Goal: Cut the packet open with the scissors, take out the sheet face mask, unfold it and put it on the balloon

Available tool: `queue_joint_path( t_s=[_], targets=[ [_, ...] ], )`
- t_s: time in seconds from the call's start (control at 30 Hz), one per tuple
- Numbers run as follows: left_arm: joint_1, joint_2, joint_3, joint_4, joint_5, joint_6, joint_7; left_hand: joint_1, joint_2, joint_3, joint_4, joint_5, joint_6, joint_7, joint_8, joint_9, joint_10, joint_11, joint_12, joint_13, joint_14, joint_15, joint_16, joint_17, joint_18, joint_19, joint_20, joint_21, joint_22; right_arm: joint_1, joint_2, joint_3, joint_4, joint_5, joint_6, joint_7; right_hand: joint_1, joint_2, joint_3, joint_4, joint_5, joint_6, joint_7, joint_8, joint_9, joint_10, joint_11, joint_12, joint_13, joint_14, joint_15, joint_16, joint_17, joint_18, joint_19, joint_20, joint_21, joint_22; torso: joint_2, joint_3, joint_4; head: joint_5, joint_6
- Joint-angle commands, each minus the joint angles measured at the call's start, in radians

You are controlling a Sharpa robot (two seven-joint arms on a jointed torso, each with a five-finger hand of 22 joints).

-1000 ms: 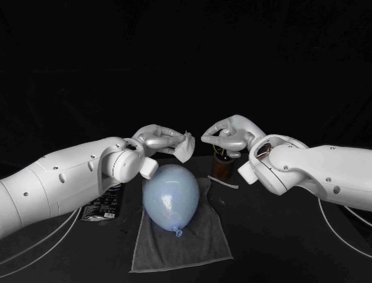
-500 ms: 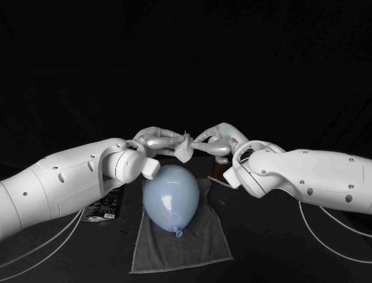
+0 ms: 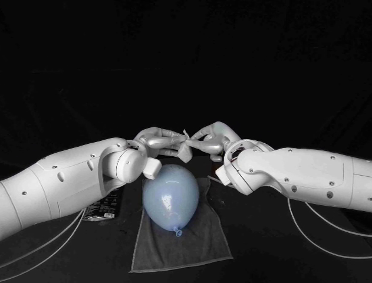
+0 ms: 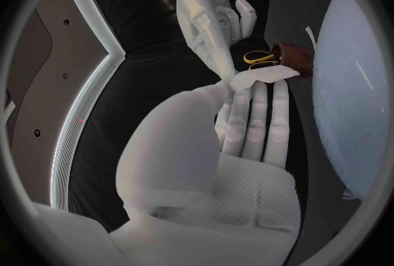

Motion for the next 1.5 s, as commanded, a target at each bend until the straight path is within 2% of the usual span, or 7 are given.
queue_joint_path(
  t_s=[0.03, 0.53, 0.7, 0.73, 0.83, 1.07, 1.5],
  targets=[
    [0.001, 0.002, 0.001, 0.003, 0.014, 0.001, 0.002, -0.006, 0.003, 0.010, -0.005, 0.004, 0.002, 0.002, 0.004, 0.137, 0.005, 0.003, 0.002, -0.001, -0.004, -0.001, 0.007, 0.002, 0.005, -0.002, -0.006, 0.005, 0.002, -0.001, 0.007, 0.001, -0.007, -0.032, -0.021, -0.013, -0.001, -0.011, -0.012, 0.004, 0.000, -0.008, 0.004, -0.009, -0.002, -0.002, 0.007, -0.006, 0.126, 0.095, 0.011, 0.003, 0.218, 0.002, -0.004, 0.008, -0.007, 0.051, 0.000, 0.0001, -0.0005, 0.001, 0.001],
    [0.001, 0.003, 0.001, 0.004, 0.011, -0.002, -0.002, -0.022, 0.001, 0.034, -0.027, 0.004, 0.004, 0.004, -0.001, 0.138, 0.003, 0.005, -0.001, -0.001, -0.015, 0.001, 0.015, 0.005, 0.001, -0.014, -0.009, 0.020, 0.015, -0.002, 0.013, 0.001, -0.006, -0.036, -0.007, 0.003, 0.000, -0.018, -0.028, 0.014, 0.000, -0.014, 0.007, -0.017, -0.005, -0.008, 0.011, -0.012, 0.121, 0.094, 0.014, 0.002, 0.217, 0.004, -0.008, 0.011, -0.017, 0.047, 0.000, 0.0004, -0.0005, 0.001, 0.001],
    [0.001, 0.004, 0.001, 0.004, 0.004, 0.002, -0.004, -0.028, 0.002, 0.043, -0.036, 0.003, 0.004, 0.004, -0.003, 0.138, 0.001, 0.006, -0.002, -0.001, -0.020, 0.002, 0.018, 0.006, -0.001, -0.020, -0.010, 0.027, 0.020, -0.002, 0.013, 0.001, -0.005, -0.034, -0.012, 0.017, 0.060, 0.031, 0.004, 0.000, 0.000, 0.013, -0.005, -0.008, -0.001, -0.004, 0.002, -0.005, 0.126, 0.095, 0.009, 0.003, 0.219, 0.004, -0.005, 0.010, -0.011, 0.052, 0.000, 0.0003, -0.0006, 0.000, 0.000],
    [0.001, 0.005, 0.001, 0.004, 0.003, 0.002, -0.005, -0.029, 0.003, 0.045, -0.038, 0.003, 0.004, 0.004, -0.004, 0.139, 0.001, 0.006, -0.002, -0.001, -0.021, 0.003, 0.018, 0.006, -0.001, -0.021, -0.010, 0.029, 0.022, -0.002, 0.013, 0.001, -0.006, -0.031, -0.014, 0.023, 0.080, 0.050, 0.020, -0.009, 0.000, 0.024, -0.011, -0.002, 0.002, -0.001, -0.003, -0.001, 0.129, 0.095, 0.005, 0.003, 0.221, 0.004, -0.004, 0.008, -0.009, 0.053, 0.000, 0.0002, -0.0006, 0.000, 0.000],
    [0.001, 0.006, 0.001, 0.003, -0.002, 0.004, -0.007, -0.033, 0.003, 0.051, -0.044, 0.003, 0.004, 0.005, -0.005, 0.139, 0.000, 0.007, -0.002, -0.001, -0.023, 0.003, 0.020, 0.006, -0.002, -0.024, -0.011, 0.033, 0.025, -0.002, 0.013, 0.001, -0.006, -0.026, -0.020, 0.042, 0.126, 0.080, 0.056, -0.037, 0.000, 0.046, -0.024, 0.015, 0.010, 0.009, -0.015, 0.011, 0.140, 0.096, -0.004, 0.005, 0.226, 0.002, 0.000, 0.001, -0.001, 0.058, 0.000, 0.0000, -0.0007, 0.000, -0.001],
    [0.001, 0.007, 0.001, 0.002, -0.011, 0.001, -0.010, -0.039, 0.004, 0.059, -0.052, 0.003, 0.004, 0.005, -0.006, 0.140, -0.002, 0.007, -0.002, -0.001, -0.026, 0.004, 0.022, 0.007, -0.004, -0.030, -0.012, 0.040, 0.031, -0.002, 0.011, 0.001, -0.007, -0.021, -0.027, 0.071, 0.142, 0.087, 0.091, -0.066, 0.000, 0.064, -0.033, 0.046, 0.031, 0.036, -0.024, 0.044, 0.170, 0.098, -0.014, 0.008, 0.235, -0.002, 0.007, -0.010, 0.016, 0.069, 0.000, -0.0001, -0.0008, -0.001, -0.002],
    [0.001, 0.006, 0.001, -0.001, -0.023, -0.019, -0.007, -0.052, 0.005, 0.071, -0.063, 0.003, 0.006, 0.006, -0.007, 0.144, -0.001, 0.008, -0.001, 0.000, -0.029, 0.004, 0.028, 0.008, -0.006, -0.039, -0.014, 0.053, 0.042, -0.002, 0.000, 0.001, -0.008, -0.020, -0.028, 0.075, 0.138, 0.086, 0.101, -0.071, 0.000, 0.066, -0.035, 0.056, 0.037, 0.041, -0.026, 0.051, 0.177, 0.099, -0.016, 0.008, 0.236, -0.002, 0.008, -0.012, 0.018, 0.071, 0.000, 0.0000, -0.0005, 0.000, -0.003]
  ],
)
